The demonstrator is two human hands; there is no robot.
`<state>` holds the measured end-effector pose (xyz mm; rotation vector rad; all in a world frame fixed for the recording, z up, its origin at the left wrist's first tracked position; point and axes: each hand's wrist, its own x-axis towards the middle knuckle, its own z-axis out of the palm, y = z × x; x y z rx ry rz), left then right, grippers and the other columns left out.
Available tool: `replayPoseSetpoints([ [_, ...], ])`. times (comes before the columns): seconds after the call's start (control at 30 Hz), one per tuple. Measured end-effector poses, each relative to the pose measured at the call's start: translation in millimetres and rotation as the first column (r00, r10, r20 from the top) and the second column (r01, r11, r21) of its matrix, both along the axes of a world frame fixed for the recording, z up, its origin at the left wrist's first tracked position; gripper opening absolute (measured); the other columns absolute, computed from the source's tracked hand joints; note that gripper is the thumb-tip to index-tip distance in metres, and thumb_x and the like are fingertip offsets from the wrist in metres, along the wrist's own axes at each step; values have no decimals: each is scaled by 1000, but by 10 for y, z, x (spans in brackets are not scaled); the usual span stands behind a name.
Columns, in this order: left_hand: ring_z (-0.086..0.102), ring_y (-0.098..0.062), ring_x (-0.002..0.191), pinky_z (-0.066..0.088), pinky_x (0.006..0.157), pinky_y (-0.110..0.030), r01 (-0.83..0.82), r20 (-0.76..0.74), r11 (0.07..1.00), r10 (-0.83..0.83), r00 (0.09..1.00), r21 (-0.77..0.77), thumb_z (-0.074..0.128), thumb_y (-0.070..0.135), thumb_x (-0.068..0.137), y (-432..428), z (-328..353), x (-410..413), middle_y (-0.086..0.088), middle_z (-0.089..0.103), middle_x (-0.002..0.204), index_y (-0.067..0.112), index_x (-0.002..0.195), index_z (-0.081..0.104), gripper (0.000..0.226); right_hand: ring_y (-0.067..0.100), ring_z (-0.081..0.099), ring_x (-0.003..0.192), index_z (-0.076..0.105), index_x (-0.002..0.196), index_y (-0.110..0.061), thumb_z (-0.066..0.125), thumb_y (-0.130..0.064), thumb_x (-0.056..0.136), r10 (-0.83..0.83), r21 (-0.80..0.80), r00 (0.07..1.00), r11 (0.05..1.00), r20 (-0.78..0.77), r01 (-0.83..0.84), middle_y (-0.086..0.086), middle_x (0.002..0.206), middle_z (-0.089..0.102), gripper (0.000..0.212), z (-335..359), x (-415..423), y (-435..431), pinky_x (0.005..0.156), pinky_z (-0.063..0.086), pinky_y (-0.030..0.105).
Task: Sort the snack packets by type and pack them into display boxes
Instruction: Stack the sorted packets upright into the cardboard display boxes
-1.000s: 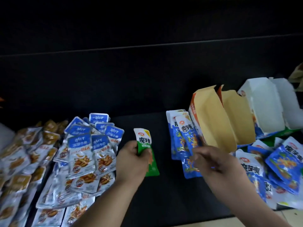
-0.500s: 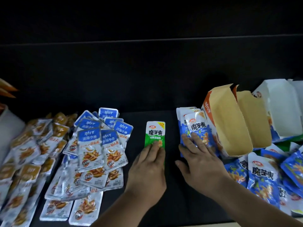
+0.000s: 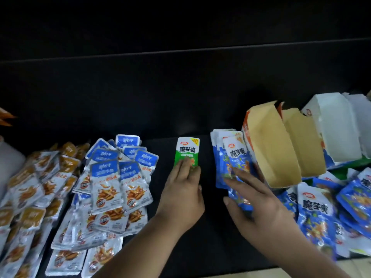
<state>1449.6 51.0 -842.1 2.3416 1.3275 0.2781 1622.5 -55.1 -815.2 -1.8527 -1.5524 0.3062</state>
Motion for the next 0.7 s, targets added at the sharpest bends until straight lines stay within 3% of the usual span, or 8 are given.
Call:
replayPoseSetpoints([
  [0.17,58,-24,115,52,98,-38,80,324,988,-120,938,136,56,15,91,-530,369,485,0,58,134,15,123,68,34,-4,66,101,76,111,-29,74,-28,87,-132,-40,983,991,-129,128,-20,108,71,24,132,316,-314,82,47,7],
  [0.27,63,-15,106,54,89,-34,191,398,981,-188,898,31,58,20,94,-793,389,730,9,62,118,22,118,68,27,0,66,97,77,109,-30,74,-29,85,-225,-129,961,970,-164,205,-27,100,69,24,146,559,-447,80,48,12],
  [0.33,61,-8,111,53,91,-31,244,396,969,-208,894,-44,59,26,93,-937,311,826,16,59,122,29,123,65,30,1,62,107,75,115,-24,80,-18,85,-304,-93,949,950,-82,297,-24,110,66,31,132,847,-609,89,46,12],
  [0.47,34,0,140,37,107,-15,361,208,930,-341,917,-68,54,40,98,-1071,307,1031,24,29,156,42,147,49,49,37,53,133,66,135,-19,80,-24,85,-598,-135,799,788,65,601,17,143,55,52,60,1535,-975,107,47,49],
  [0.53,5,-8,155,24,120,-23,373,65,916,-367,928,-146,44,50,104,-1126,254,1217,15,1,171,46,159,27,57,36,54,132,62,139,-22,79,-38,86,-720,-260,694,672,-7,694,17,143,56,58,21,1790,-1060,108,47,51],
  [0.57,3,-16,158,24,123,-32,365,-9,919,-371,929,-150,42,53,104,-1166,237,1321,6,1,173,45,159,25,59,32,56,129,60,140,-24,78,-50,84,-756,-321,651,635,-69,703,12,141,59,64,8,1876,-1059,108,47,49],
  [0.63,35,-33,152,45,112,-49,367,-129,922,-382,915,-127,43,57,96,-1203,227,1497,-13,35,165,39,150,48,57,26,60,126,53,144,-31,70,-72,74,-795,-395,580,597,-177,698,4,137,63,84,2,1984,-992,106,50,50],
  [0.7,60,-39,130,56,94,-51,315,-245,939,-340,908,-136,45,60,88,-1232,119,1612,-20,60,144,29,135,64,59,28,60,126,45,147,-37,65,-80,64,-818,-441,537,567,-204,696,0,134,65,95,-19,2034,-900,104,51,51],
])
